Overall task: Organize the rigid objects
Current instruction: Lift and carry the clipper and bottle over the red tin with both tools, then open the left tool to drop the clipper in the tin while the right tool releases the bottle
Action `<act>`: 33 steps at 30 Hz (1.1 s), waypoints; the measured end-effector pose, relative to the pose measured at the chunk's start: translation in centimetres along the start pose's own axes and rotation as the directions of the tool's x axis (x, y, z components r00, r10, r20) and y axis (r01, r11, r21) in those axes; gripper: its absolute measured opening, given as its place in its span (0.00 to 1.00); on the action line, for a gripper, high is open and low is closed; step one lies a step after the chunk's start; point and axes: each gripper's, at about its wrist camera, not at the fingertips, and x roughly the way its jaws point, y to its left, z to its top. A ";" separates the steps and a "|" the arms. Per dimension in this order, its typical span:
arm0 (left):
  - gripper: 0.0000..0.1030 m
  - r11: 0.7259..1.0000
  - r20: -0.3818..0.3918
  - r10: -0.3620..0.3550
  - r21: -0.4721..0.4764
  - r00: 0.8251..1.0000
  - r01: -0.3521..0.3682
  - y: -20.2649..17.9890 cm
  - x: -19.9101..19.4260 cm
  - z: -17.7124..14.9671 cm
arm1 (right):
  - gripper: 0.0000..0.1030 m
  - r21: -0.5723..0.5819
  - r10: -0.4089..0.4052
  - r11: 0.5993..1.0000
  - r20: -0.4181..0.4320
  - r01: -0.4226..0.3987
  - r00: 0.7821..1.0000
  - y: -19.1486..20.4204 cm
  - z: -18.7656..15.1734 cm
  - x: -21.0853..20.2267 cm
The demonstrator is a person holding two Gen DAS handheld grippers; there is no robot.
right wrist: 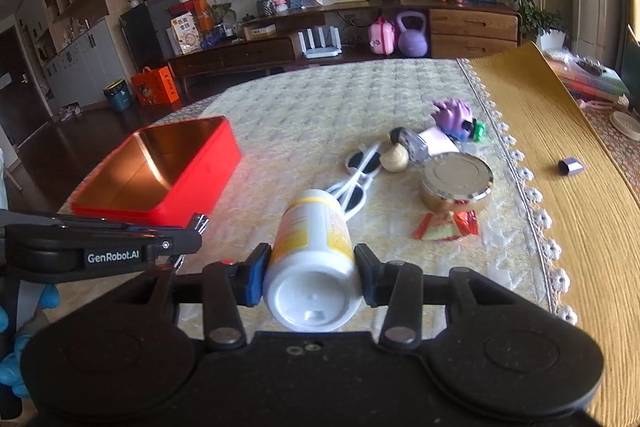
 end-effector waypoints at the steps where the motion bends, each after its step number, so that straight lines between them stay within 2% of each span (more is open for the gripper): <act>1: 0.11 1.000 0.005 0.004 0.000 1.000 -0.004 0.2 -0.4 0.2 | 0.43 -0.009 0.005 1.000 0.005 -0.005 1.000 0.5 0.3 -0.1; 10: 0.11 0.998 0.054 0.052 -0.021 0.997 -0.051 3.9 -3.4 2.8 | 0.43 -0.108 0.074 0.992 0.048 -0.068 0.996 5.3 3.9 0.5; 15: 0.11 0.993 0.067 0.114 -0.039 0.991 -0.111 7.5 -3.5 4.9 | 0.43 -0.139 0.109 0.985 0.031 -0.104 0.994 7.8 5.8 2.7; 23: 0.11 0.983 0.004 0.173 -0.057 0.985 -0.172 12.9 -0.8 7.5 | 0.43 -0.228 0.115 0.968 0.007 -0.110 0.993 12.0 7.7 7.3; 33: 0.11 0.976 -0.079 0.209 -0.040 0.975 -0.213 15.8 3.9 9.2 | 0.43 -0.312 0.070 0.946 -0.060 -0.085 0.996 15.7 7.8 13.8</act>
